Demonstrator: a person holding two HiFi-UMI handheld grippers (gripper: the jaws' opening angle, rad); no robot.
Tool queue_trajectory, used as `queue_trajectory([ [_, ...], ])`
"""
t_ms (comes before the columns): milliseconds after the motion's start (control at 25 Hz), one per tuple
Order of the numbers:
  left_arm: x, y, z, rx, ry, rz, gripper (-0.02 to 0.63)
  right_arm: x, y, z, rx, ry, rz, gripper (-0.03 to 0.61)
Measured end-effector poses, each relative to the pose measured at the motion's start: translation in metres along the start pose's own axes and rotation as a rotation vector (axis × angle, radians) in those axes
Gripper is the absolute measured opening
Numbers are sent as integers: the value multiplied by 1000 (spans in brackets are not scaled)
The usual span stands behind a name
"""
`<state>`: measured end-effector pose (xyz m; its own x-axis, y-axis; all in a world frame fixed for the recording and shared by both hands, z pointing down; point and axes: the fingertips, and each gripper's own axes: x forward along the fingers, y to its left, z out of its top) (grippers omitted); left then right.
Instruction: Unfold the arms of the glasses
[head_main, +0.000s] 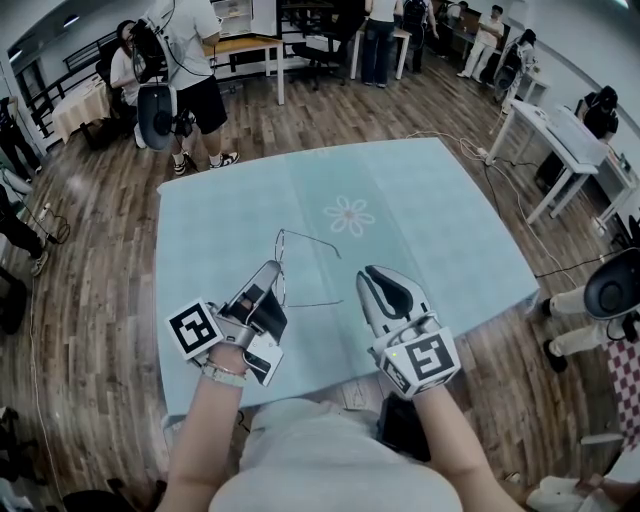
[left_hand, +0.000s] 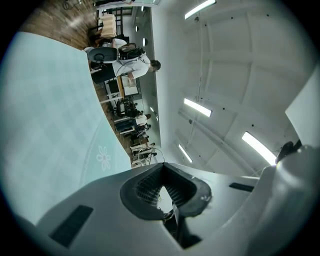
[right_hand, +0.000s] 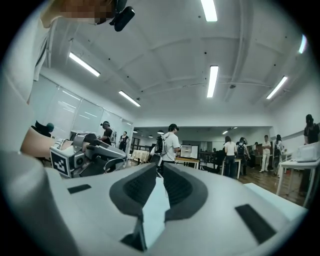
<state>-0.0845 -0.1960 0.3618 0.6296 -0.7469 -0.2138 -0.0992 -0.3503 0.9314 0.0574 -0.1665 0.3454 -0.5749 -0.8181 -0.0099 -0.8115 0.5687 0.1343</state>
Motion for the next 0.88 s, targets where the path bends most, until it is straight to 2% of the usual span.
queue_trajectory([
  [480,-1,-3,0,-4,-80,-70,8,-1,2,2,21,-1,-59,11],
  [880,2,-1,-8,-34,-134,-116,8,-6,-7,-14,41,42,-101,8],
])
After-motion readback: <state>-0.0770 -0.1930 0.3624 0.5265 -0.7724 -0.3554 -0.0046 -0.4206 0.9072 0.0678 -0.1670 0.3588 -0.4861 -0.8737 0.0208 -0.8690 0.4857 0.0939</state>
